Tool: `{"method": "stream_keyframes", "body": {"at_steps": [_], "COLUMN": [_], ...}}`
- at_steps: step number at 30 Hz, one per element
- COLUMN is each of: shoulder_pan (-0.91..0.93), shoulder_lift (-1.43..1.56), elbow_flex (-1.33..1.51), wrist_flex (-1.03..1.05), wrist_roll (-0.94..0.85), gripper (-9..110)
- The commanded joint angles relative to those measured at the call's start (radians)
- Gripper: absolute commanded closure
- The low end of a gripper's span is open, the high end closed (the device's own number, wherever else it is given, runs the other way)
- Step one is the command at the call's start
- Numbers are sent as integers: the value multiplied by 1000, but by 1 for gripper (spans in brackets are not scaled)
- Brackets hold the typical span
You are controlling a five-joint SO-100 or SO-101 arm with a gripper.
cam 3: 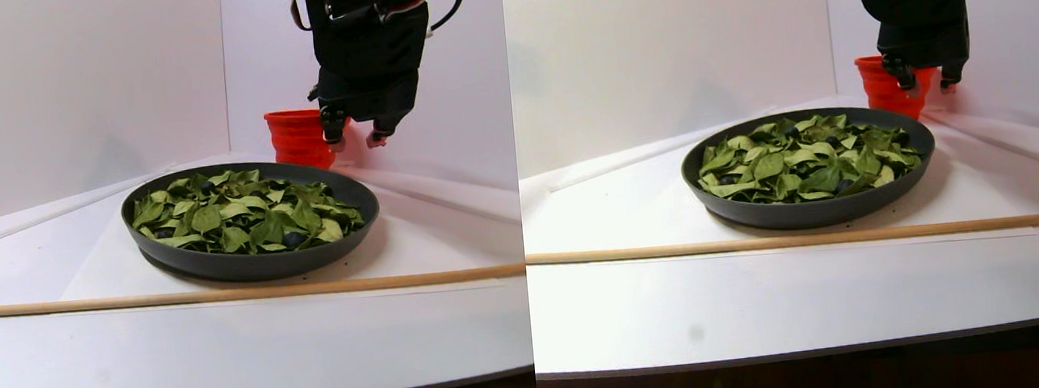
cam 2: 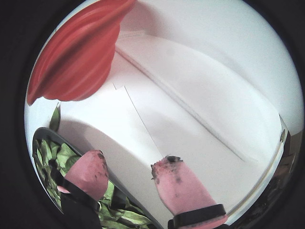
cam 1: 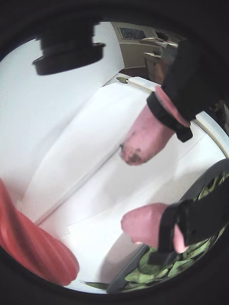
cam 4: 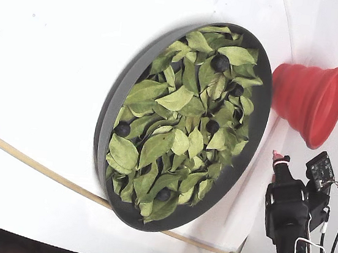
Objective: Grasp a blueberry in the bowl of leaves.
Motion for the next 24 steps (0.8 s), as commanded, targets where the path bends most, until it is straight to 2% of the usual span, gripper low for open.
{"method": "stream_keyframes", "body": {"at_steps": [1, 24], "shoulder_pan": [5, -41], "shoulder_lift": [64, 179], "elbow_flex": [-14, 74], "wrist_flex": [-20, -18], "wrist_roll": [-2, -3], "gripper": [83, 82]}}
